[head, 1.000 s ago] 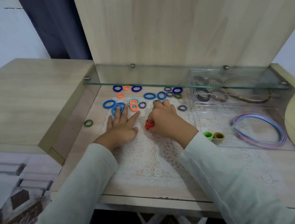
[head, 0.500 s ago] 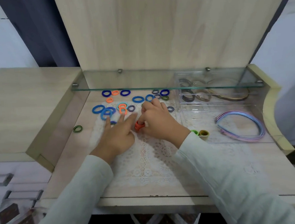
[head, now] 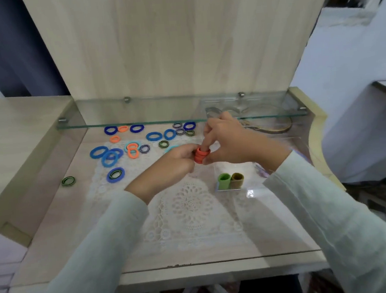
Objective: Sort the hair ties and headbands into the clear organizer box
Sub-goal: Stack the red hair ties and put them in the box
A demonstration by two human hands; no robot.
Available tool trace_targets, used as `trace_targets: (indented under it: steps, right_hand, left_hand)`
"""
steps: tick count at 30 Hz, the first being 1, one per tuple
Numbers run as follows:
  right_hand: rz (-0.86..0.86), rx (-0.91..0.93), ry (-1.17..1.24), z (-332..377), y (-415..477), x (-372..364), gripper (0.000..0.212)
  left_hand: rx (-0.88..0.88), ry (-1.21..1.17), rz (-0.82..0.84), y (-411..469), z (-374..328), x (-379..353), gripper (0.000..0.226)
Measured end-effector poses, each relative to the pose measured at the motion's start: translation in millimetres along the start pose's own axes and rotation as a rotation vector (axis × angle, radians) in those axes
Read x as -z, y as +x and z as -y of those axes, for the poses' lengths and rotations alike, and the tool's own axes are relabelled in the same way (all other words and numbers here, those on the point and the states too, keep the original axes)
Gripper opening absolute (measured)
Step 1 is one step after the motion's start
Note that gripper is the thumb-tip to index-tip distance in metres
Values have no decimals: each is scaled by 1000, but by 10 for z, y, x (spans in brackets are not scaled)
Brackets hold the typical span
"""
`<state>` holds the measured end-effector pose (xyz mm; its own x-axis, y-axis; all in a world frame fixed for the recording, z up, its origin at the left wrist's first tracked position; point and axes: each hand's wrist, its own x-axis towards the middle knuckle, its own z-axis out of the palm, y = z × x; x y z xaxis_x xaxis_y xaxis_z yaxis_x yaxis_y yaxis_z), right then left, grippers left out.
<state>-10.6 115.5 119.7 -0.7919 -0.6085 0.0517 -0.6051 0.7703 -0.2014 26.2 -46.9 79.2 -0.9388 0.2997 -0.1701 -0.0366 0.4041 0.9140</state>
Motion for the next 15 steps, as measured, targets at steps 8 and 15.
trace_targets:
  steps: [8,15]
  right_hand:
    - [36,-70,-18,-480,-382,180,21]
    - [101,-116,-67,-724,-562,86,22]
  left_hand:
    - [-73,53,96,264,-220,-427,53]
    - [-194,311,96,366,35,-586,71]
